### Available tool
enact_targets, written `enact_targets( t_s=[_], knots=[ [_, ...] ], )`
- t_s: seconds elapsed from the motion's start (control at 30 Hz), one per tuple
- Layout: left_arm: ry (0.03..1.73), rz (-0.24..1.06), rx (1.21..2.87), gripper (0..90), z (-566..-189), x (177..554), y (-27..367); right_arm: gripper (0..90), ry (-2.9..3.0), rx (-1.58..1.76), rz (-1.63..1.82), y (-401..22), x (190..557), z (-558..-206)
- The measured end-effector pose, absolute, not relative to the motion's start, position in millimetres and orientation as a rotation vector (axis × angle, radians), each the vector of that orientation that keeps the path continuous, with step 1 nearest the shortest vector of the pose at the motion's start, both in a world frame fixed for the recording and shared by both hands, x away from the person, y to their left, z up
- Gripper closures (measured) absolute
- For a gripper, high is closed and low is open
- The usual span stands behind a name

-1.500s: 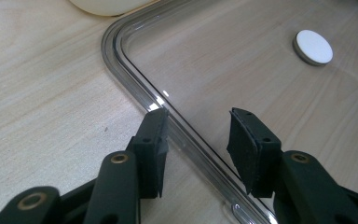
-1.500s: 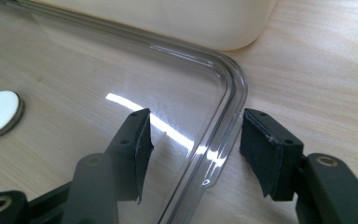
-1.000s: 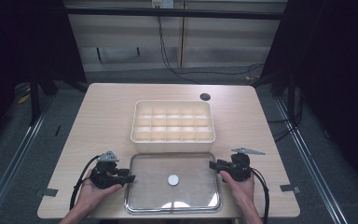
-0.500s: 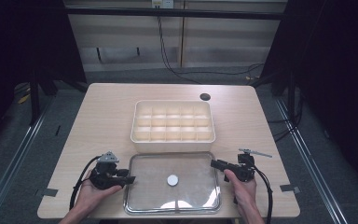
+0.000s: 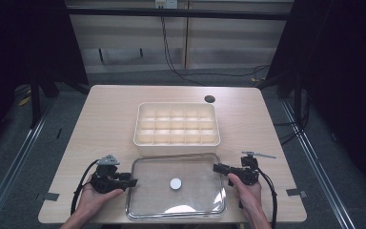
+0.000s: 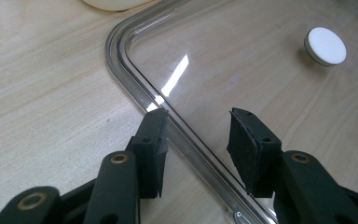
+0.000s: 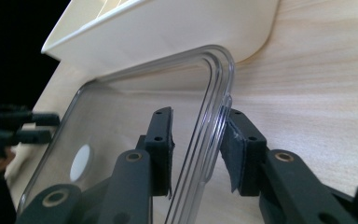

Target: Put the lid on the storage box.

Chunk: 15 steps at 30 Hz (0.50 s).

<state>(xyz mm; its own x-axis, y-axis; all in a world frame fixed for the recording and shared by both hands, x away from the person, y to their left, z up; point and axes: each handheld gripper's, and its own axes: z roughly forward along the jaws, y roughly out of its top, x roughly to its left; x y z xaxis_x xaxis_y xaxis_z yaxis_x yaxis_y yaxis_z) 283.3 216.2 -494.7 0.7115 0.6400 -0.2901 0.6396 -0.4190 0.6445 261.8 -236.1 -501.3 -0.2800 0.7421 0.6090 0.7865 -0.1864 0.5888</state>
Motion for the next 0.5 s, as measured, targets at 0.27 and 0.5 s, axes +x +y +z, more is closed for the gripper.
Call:
enact_targets(
  t_s=[0.27, 0.5],
  knots=[
    [0.970, -0.010, 2.128, 55.5, -496.1, 285.6, 218.3, 64.8, -1.962, -1.738, -1.483, -241.6, 262.6, -503.1],
    [0.994, 0.005, 2.109, 55.6, -496.9, 288.7, 218.9, 66.5, -1.945, -1.714, -1.500, -239.5, 262.9, -503.2]
  ],
)
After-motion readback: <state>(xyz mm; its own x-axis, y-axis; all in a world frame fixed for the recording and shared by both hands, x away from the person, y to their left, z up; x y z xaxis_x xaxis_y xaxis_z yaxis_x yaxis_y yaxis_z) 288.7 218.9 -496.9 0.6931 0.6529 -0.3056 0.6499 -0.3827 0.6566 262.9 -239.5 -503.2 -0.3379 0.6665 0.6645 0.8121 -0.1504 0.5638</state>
